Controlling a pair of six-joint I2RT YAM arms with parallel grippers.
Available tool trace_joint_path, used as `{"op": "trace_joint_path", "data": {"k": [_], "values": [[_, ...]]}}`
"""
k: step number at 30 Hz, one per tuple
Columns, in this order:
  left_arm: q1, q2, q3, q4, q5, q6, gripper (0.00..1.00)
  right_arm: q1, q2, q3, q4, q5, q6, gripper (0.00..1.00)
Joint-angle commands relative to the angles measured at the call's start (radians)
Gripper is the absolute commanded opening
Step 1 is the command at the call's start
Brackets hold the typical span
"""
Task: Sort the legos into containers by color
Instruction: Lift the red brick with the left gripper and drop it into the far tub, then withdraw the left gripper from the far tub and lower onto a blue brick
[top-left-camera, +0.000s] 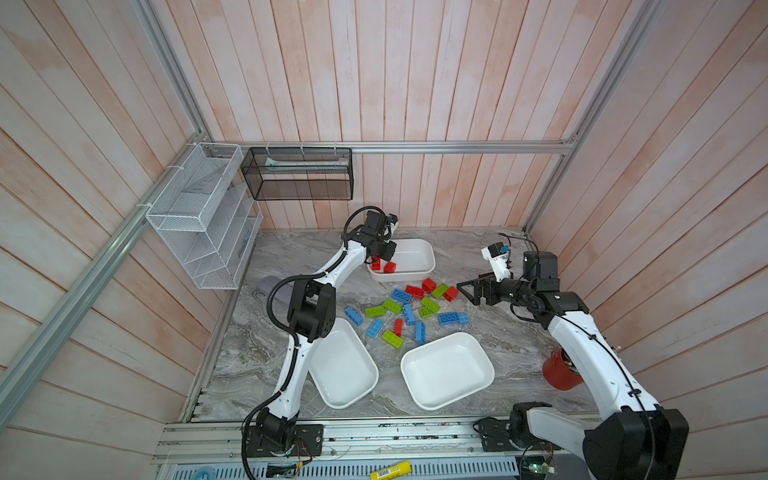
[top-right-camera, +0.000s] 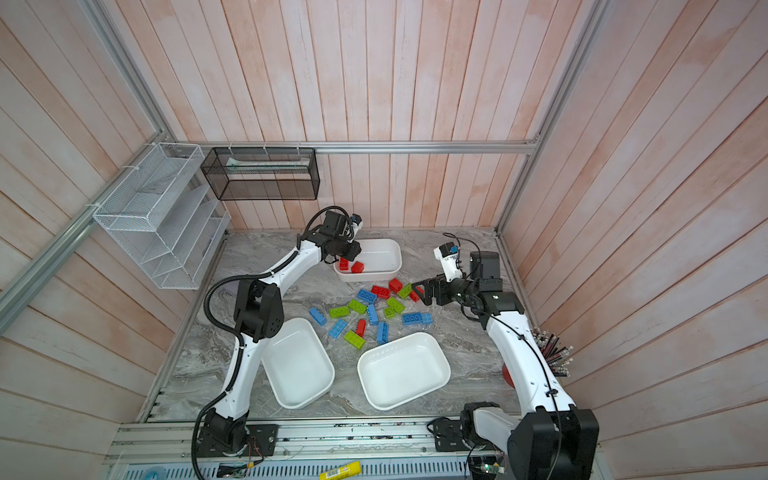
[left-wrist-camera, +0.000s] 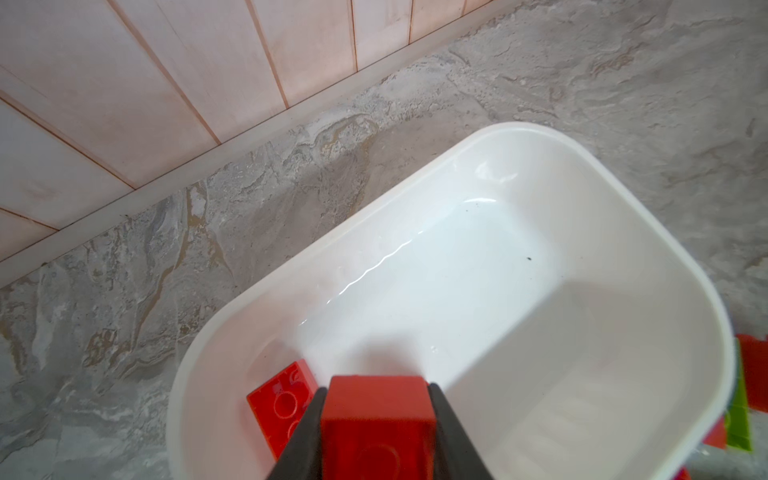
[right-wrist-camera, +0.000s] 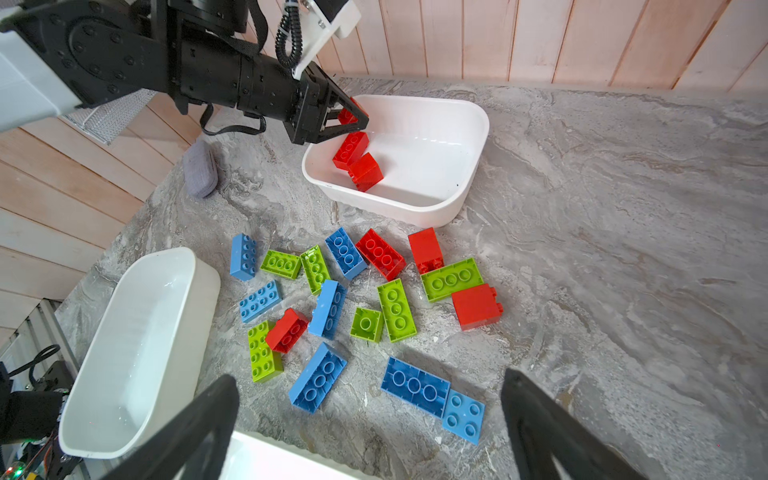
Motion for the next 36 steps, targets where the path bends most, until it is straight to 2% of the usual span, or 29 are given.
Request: {"op": "trace_joint_path", "data": {"k": [1, 6, 10, 15, 22, 25, 31, 33, 36], "values": [[0.000, 0.011, 0.046, 0.029, -0.021, -0.011, 0.35, -0.007, 0.009, 0.029, -0.005, -0.004, -0.004, 0.98], [0.002, 0.011, 0.075, -0.011, -0.013, 0.001, 0.57, -0.007, 0.011, 0.024, -0.002, -0.016, -0.002, 0.98], [0.003, -0.058, 0.070, -0.053, 0.003, 0.014, 0.72, -0.007, 0.003, 0.023, -0.002, -0.020, -0.005, 0.98], [0.004, -0.190, 0.023, -0.170, -0.036, -0.077, 0.73, -0.007, -0.004, 0.005, 0.004, -0.038, -0.004, 0.98], [0.003, -0.462, -0.284, -0.221, -0.070, -0.245, 0.74, -0.006, -0.011, -0.020, 0.027, -0.073, 0.012, 0.98], [0.000, -0.526, -0.342, -0.307, -0.125, -0.377, 0.74, -0.005, -0.011, -0.024, 0.029, -0.078, 0.011, 0.98], [-0.032, -0.554, -0.411, -0.514, -0.253, -0.766, 0.76, -0.001, -0.009, -0.036, 0.049, -0.088, 0.018, 0.98], [-0.036, -0.567, -0.470, -0.528, -0.241, -0.889, 0.77, 0.001, -0.010, -0.045, 0.058, -0.093, 0.021, 0.98], [-0.046, -0.587, -0.549, -0.502, -0.234, -1.006, 0.77, 0.003, -0.019, -0.058, 0.067, -0.095, 0.025, 0.98]]}}
